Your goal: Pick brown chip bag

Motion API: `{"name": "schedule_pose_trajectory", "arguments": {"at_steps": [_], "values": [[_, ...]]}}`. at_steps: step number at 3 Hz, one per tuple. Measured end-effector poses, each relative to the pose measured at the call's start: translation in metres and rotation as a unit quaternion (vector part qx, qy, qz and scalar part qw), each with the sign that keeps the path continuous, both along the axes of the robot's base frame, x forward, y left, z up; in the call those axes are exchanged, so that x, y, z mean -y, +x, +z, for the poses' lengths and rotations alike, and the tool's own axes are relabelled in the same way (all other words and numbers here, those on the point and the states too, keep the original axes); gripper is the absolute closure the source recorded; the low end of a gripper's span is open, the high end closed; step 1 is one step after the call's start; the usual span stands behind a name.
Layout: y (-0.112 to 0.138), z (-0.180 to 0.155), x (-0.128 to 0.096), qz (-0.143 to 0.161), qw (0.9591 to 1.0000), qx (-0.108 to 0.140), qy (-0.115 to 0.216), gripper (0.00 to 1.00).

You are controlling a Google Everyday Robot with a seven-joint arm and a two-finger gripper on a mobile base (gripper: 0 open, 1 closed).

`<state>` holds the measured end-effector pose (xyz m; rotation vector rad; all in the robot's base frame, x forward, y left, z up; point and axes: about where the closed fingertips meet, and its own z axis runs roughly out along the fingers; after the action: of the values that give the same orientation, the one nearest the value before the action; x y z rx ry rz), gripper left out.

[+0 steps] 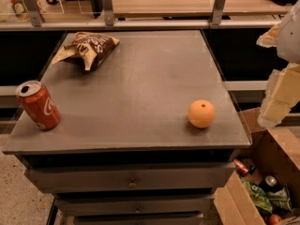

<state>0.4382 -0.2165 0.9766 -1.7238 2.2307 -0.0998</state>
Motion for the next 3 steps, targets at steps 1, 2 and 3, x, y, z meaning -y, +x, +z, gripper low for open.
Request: {"name": "schedule_pose_trajectory", "arguments": {"at_steps": [1,2,3], "values": [[0.0,0.0,0.0,0.0,1.0,0.0,0.0,0.0],[0.007,0.008,-0.014,0.023,0.9991,0.035,-0.004,0.0],[0.029,0.026,-0.045,0.057,0.9925,0.108,-0.012,0.0]]}}
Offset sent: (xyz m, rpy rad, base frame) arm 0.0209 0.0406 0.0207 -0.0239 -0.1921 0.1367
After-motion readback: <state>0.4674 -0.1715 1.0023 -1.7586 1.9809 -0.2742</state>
